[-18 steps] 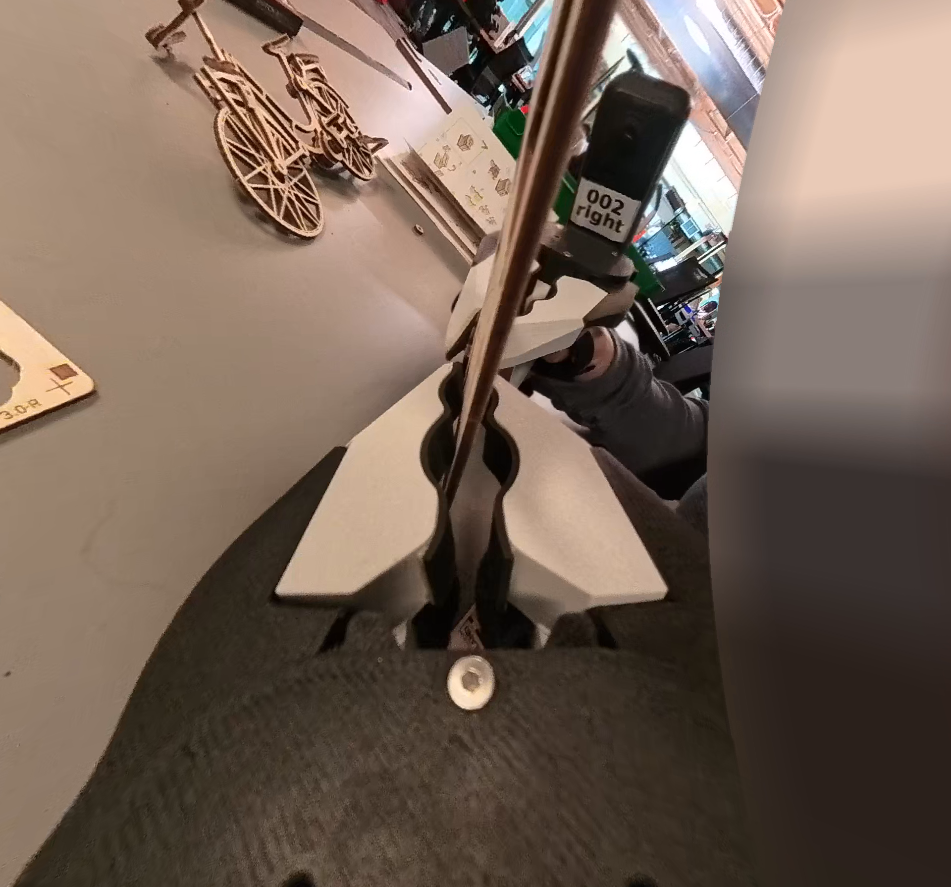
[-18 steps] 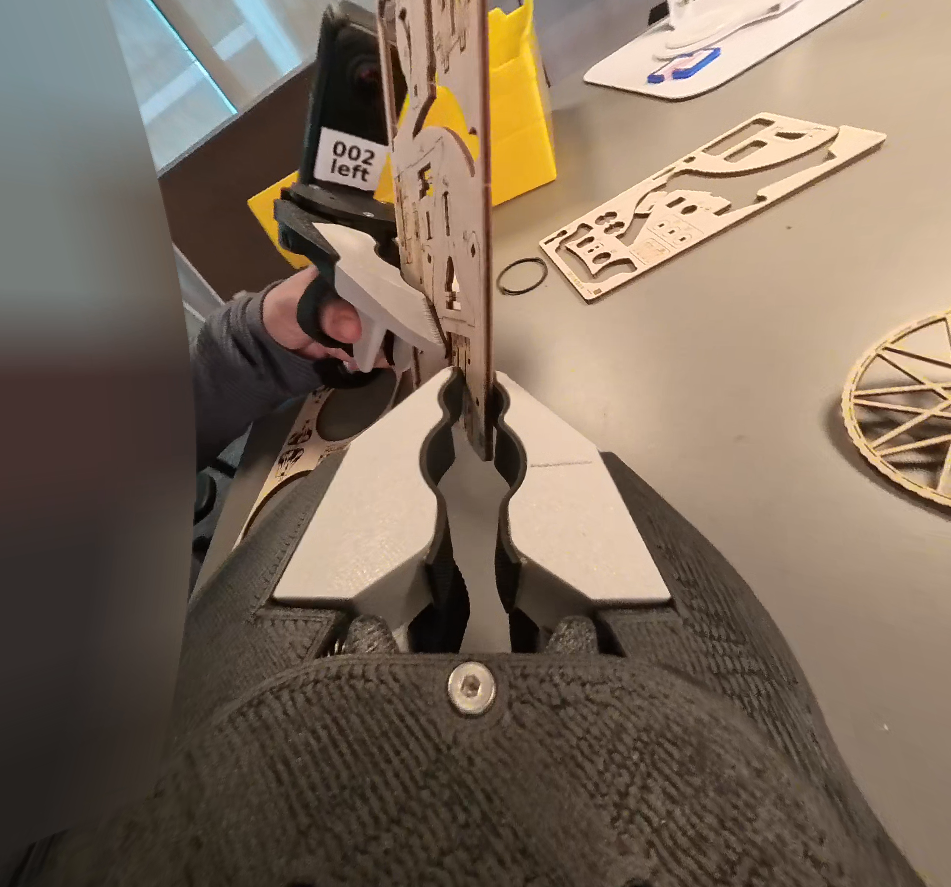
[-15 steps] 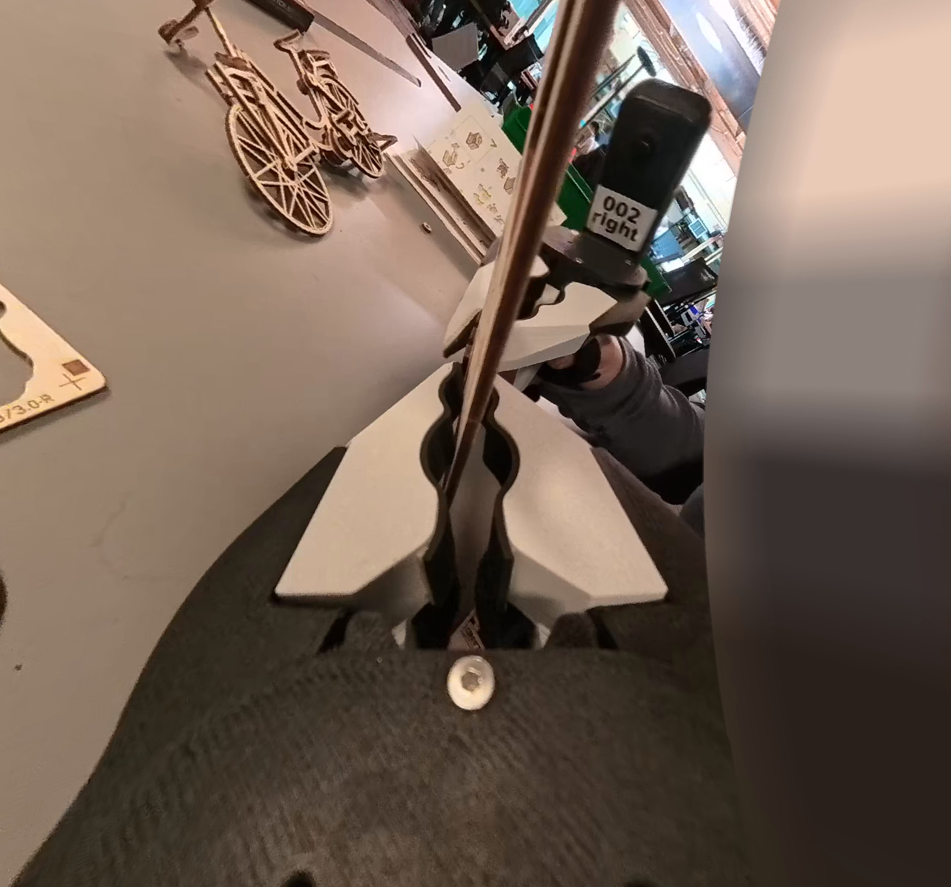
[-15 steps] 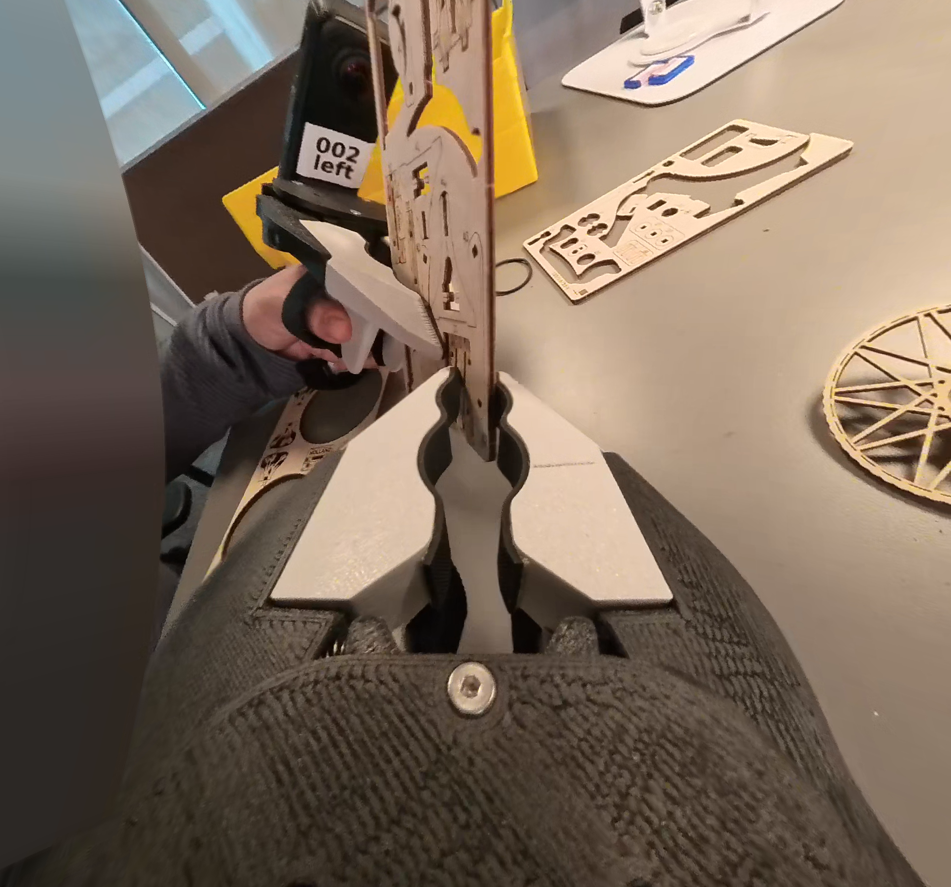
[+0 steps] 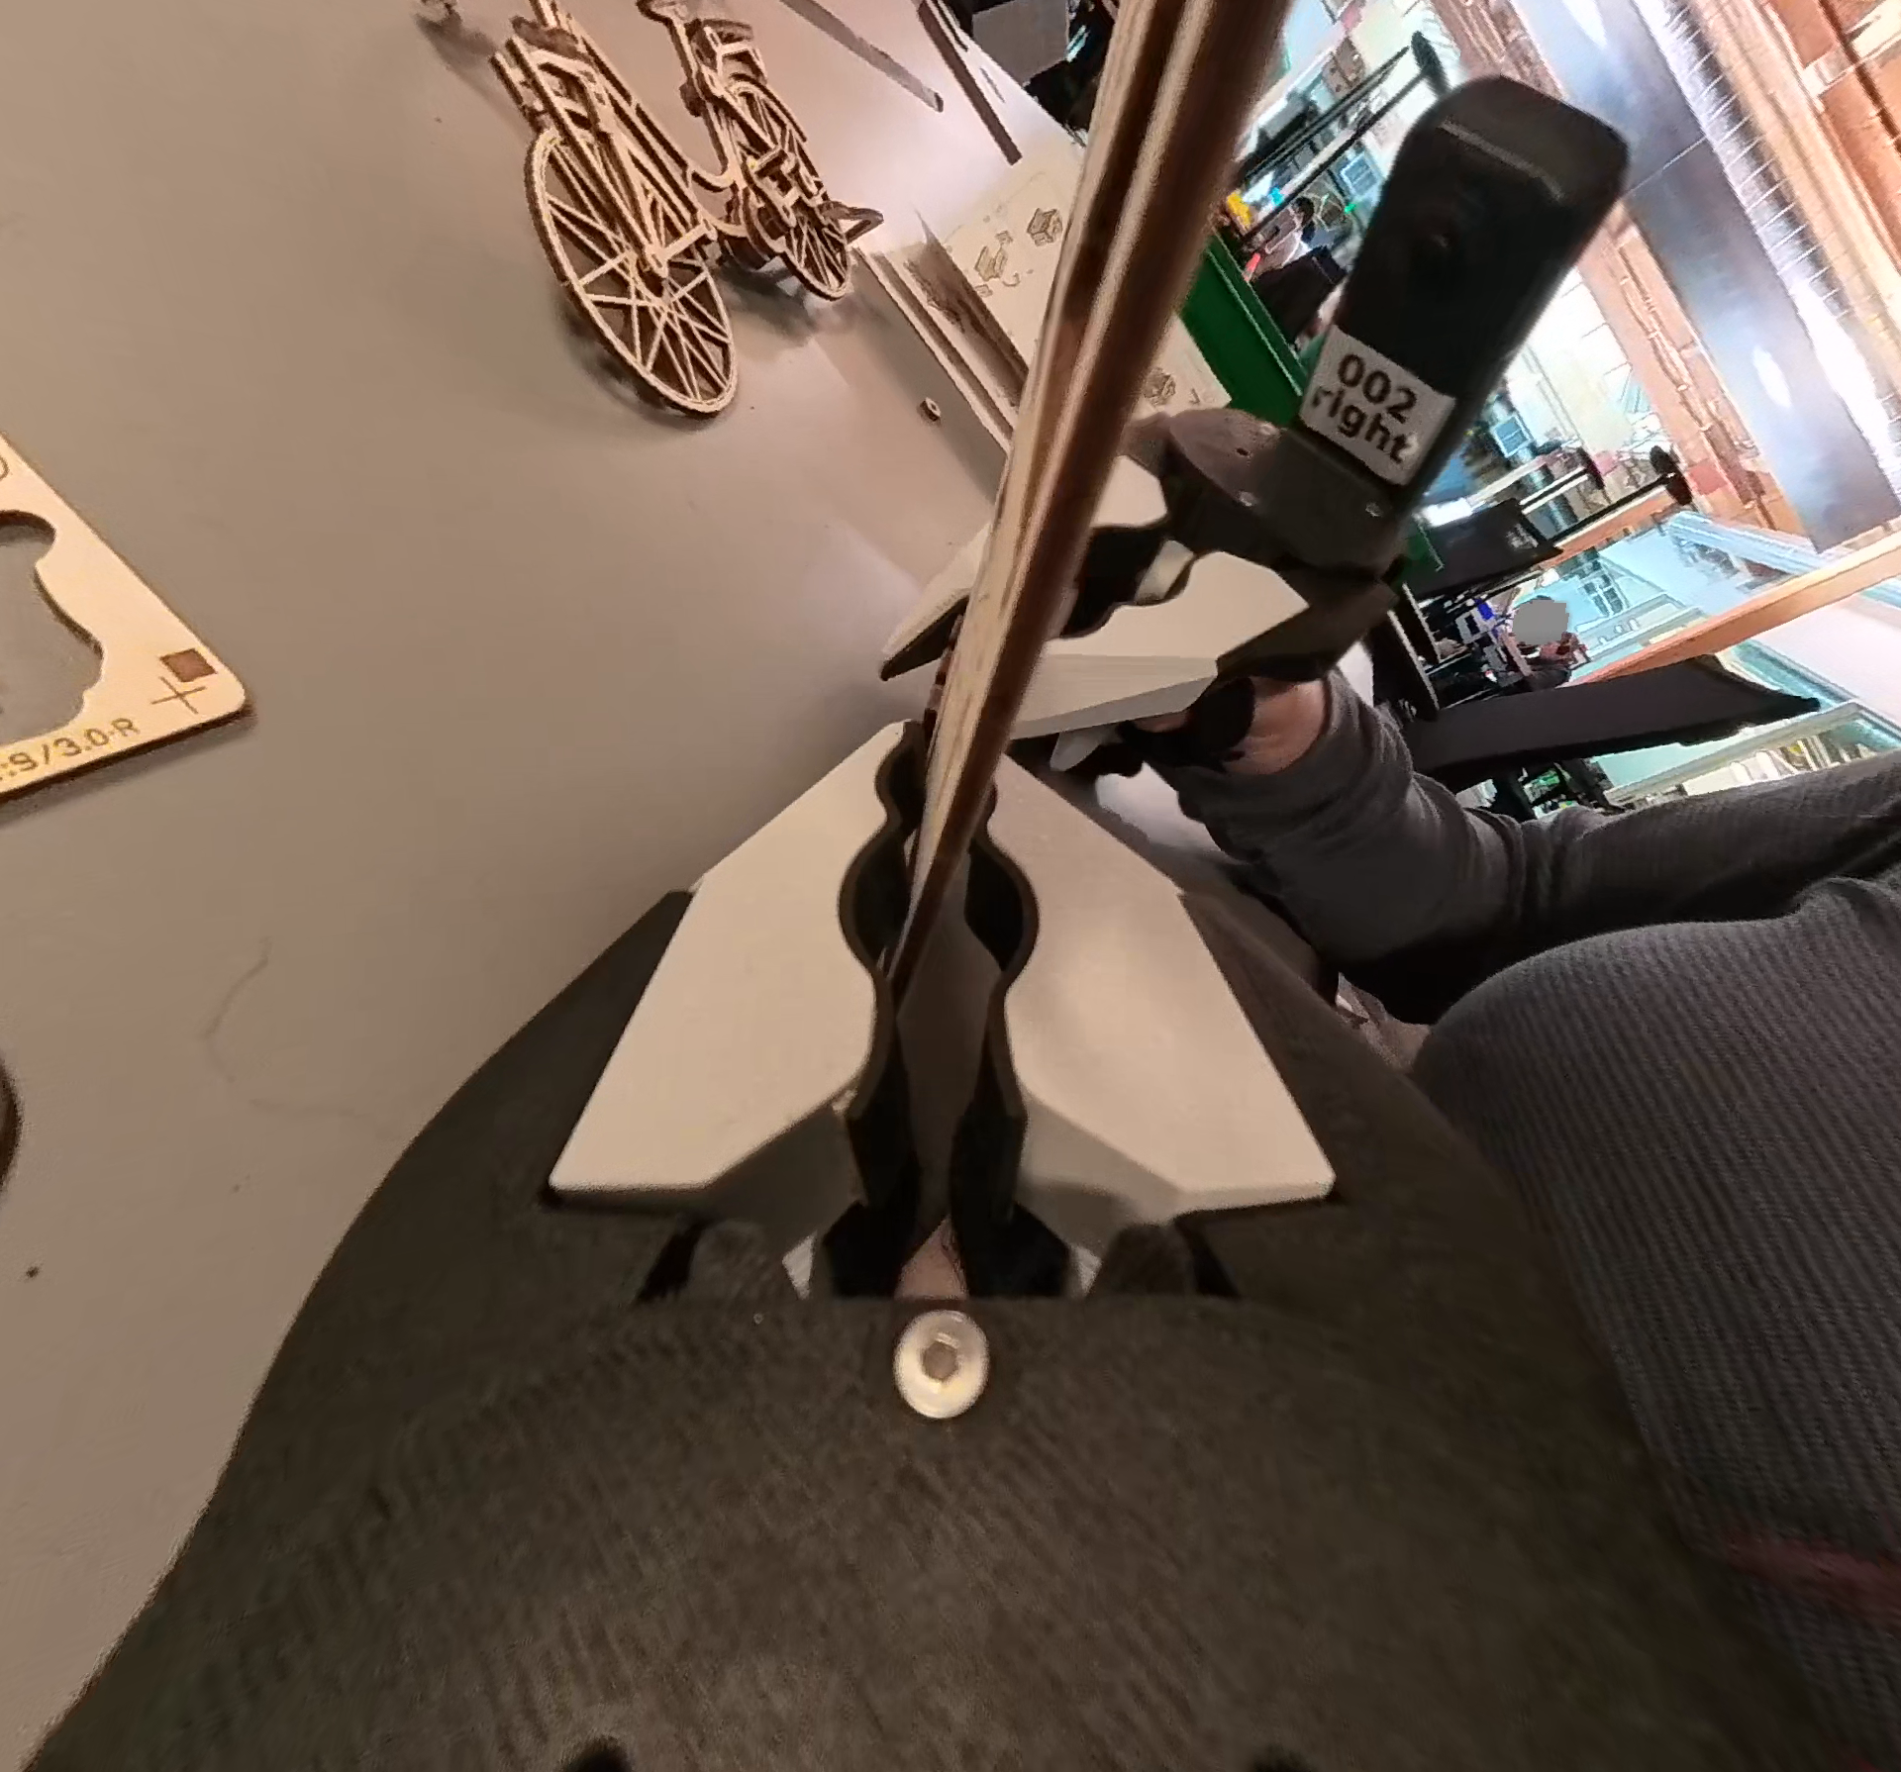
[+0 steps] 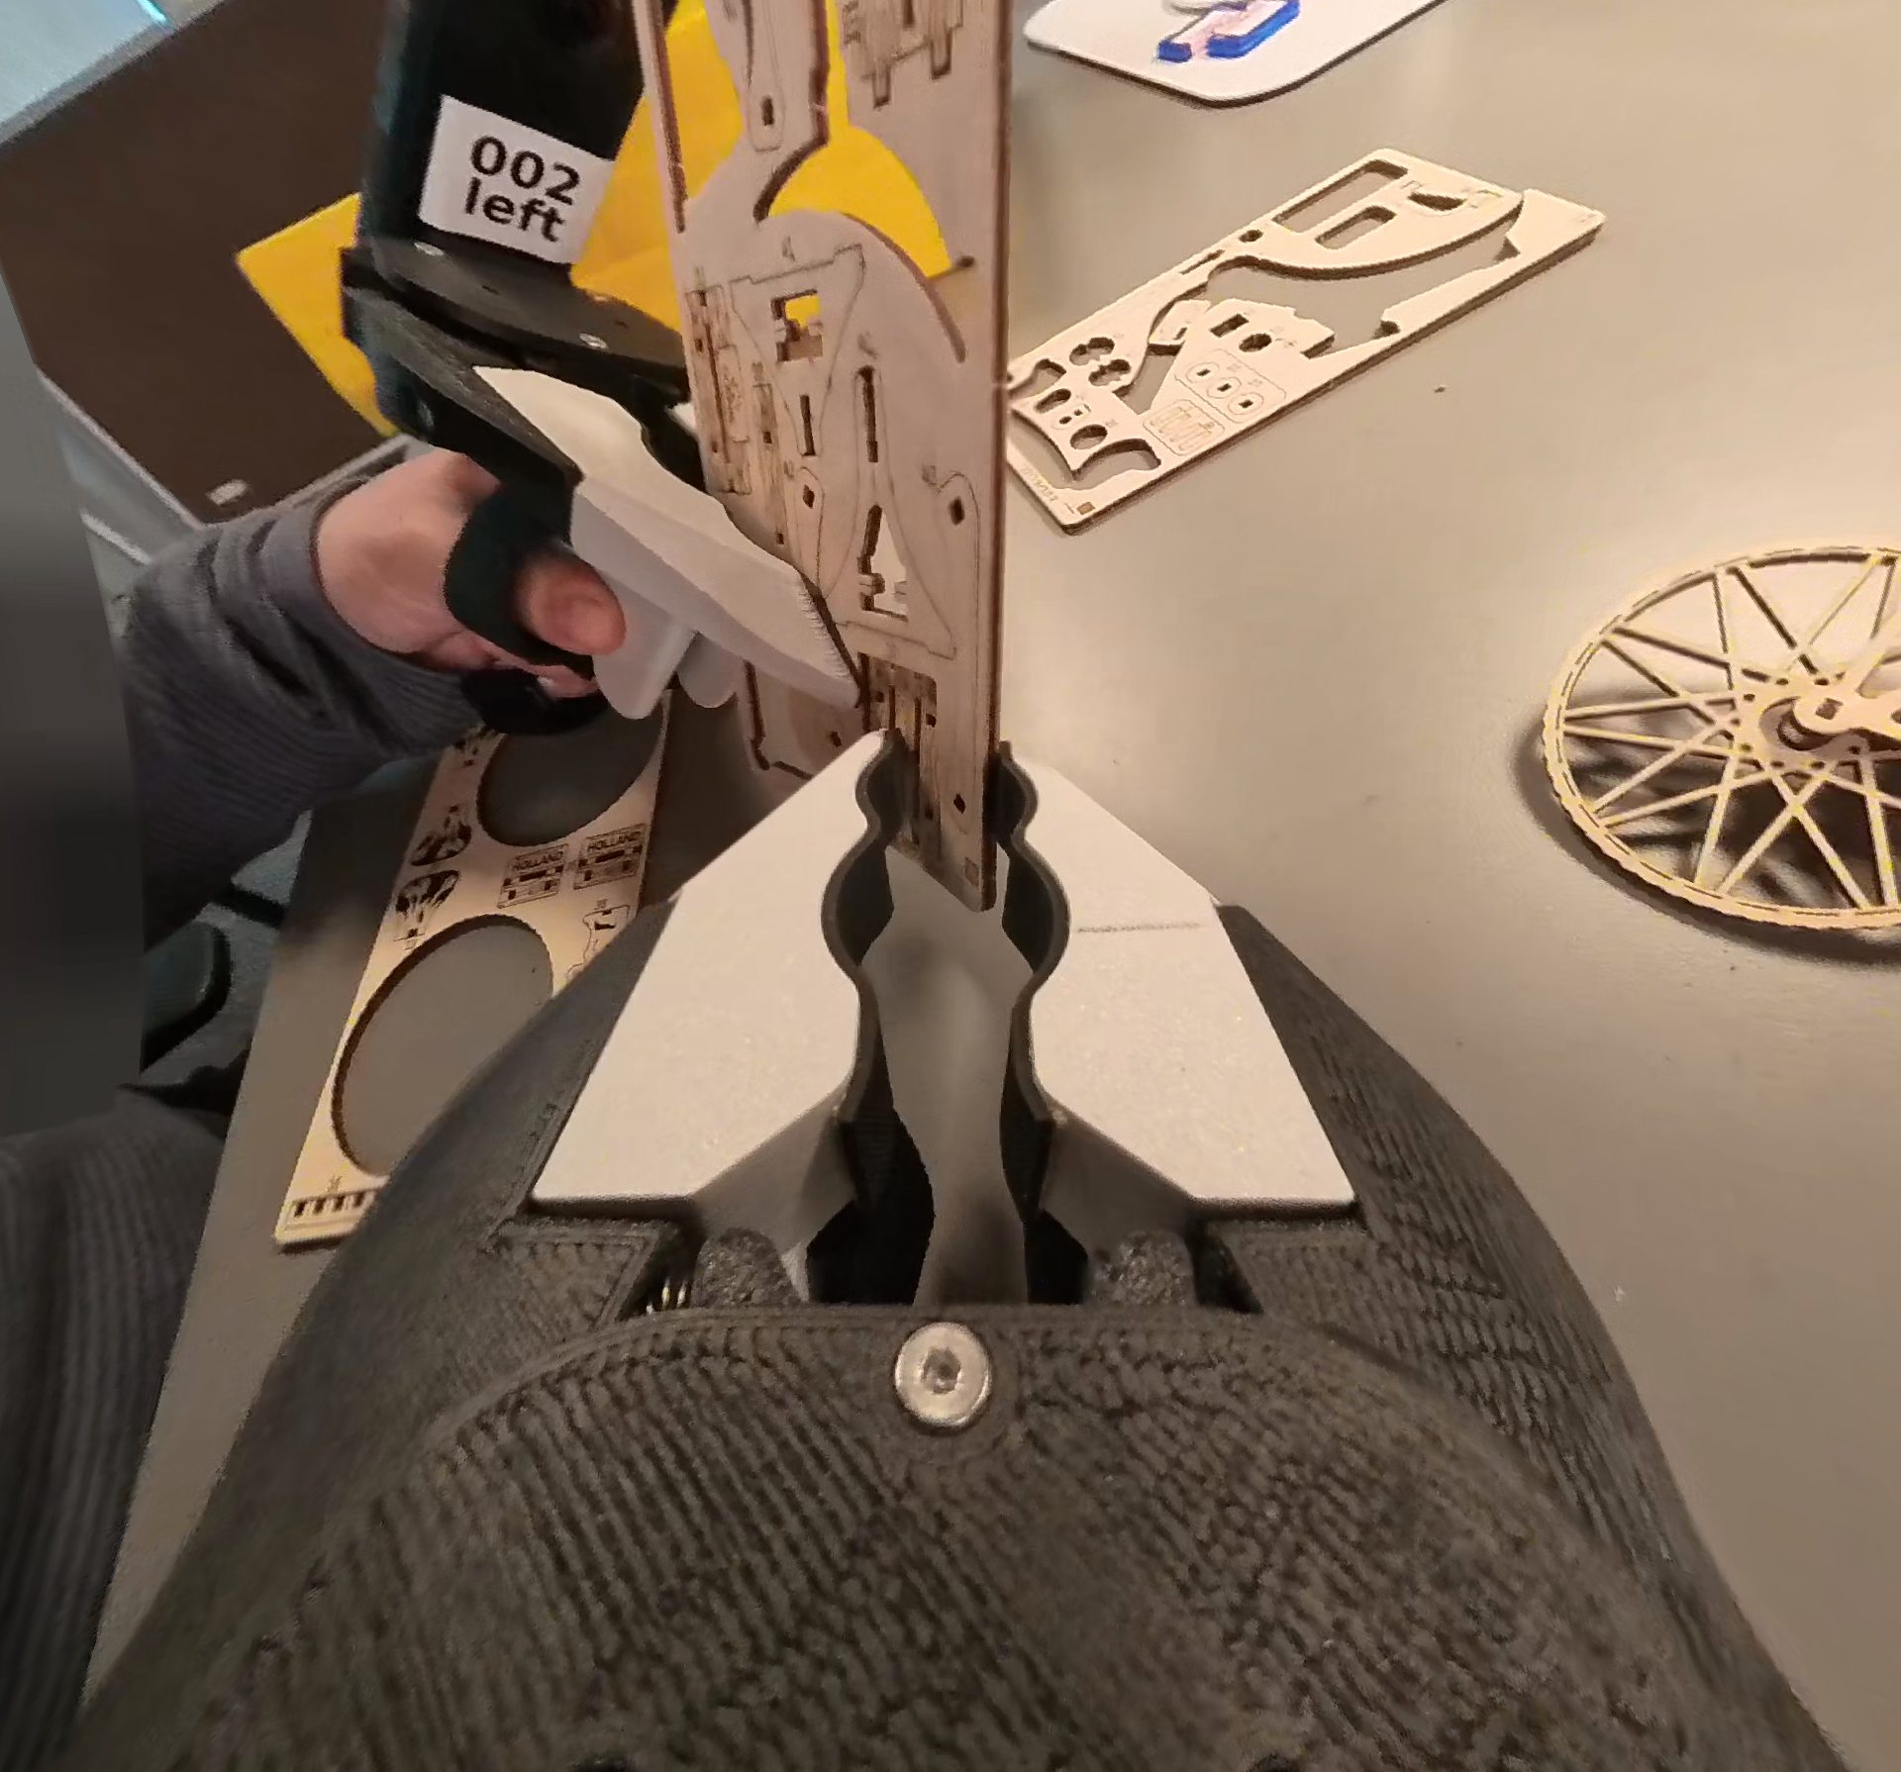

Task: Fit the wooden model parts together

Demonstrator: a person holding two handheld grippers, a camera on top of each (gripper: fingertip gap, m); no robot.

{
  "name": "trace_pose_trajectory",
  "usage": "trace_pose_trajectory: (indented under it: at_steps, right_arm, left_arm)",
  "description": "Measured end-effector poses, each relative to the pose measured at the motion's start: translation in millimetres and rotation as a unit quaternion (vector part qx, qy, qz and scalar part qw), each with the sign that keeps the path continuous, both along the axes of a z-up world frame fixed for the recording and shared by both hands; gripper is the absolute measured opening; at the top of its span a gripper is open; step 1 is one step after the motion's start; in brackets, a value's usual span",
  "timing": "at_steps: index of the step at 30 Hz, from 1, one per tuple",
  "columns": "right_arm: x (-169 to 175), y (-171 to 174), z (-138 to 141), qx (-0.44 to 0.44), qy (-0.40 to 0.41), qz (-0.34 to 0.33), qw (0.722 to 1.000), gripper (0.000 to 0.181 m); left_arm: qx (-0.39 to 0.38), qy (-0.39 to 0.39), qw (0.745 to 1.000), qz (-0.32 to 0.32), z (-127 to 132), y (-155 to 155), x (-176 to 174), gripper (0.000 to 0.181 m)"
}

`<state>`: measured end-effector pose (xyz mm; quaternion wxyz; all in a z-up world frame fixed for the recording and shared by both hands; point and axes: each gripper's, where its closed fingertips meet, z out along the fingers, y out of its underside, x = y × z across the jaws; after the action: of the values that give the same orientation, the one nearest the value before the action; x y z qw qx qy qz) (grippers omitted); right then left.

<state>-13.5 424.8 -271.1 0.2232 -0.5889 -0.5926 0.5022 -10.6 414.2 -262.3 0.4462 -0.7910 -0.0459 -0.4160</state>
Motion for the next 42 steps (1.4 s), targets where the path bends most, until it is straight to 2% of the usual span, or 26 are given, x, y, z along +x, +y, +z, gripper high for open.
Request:
trace_pose_trajectory:
  at_steps: [6, 10, 14, 18, 22, 25, 30, 32, 35, 37, 39, 42]
  right_arm:
    - [-2, 8, -7, 0.045, -0.018, -0.045, 0.998, 0.01]
    - [0, 6, -3, -0.011, -0.01, -0.017, 1.0, 0.019]
    - [6, 8, 3, 0.012, 0.01, 0.008, 1.0, 0.028]
    - [7, 15, 9, 0.016, 0.025, -0.004, 1.0, 0.03]
    - [1, 22, 4, 0.076, 0.015, -0.036, 0.996, 0.039]
    - [-4, 30, 2, 0.107, 0.013, -0.068, 0.992, 0.052]
    - [-7, 28, -11, 0.192, -0.019, -0.063, 0.979, 0.046]
    - [-5, 31, -4, 0.211, -0.009, -0.07, 0.975, 0.046]
    - [2, 38, 23, 0.169, 0.051, -0.084, 0.981, 0.045]
    - [8, 39, 27, 0.138, 0.069, -0.062, 0.986, 0.045]
    - [15, 29, 16, 0.096, 0.045, -0.002, 0.994, 0.046]
    - [17, 16, 5, 0.064, 0.028, 0.05, 0.996, 0.049]
  left_arm:
    - [-0.001, 0.012, 1.0, 0.006, -2, 1, 0, 0.002]
    - [0.001, 0.008, 1.0, 0.003, -1, 1, 2, 0.002]
    - [-0.015, 0.002, 1.0, 0.009, -5, 2, 0, 0.002]
    - [-0.023, 0.01, 1.0, 0.007, -8, 3, 1, 0.002]
    - [-0.014, 0.013, 1.0, -0.005, -7, 2, 5, 0.002]
    - [-0.003, 0.011, 1.0, -0.007, -4, 0, 5, 0.002]
    - [-0.017, 0.043, 0.999, -0.01, -12, 1, 9, 0.002]
    - [-0.014, 0.026, 1.0, 0.007, -9, 4, 3, 0.002]
    - [0.022, -0.043, 0.997, 0.067, 10, 7, -21, 0.001]
    - [0.026, -0.061, 0.992, 0.109, 17, 4, -40, 0.001]
    - [0.002, -0.062, 0.988, 0.142, 20, -5, -58, 0.001]
    - [-0.08, -0.028, 0.988, 0.13, 9, -24, -73, 0.002]
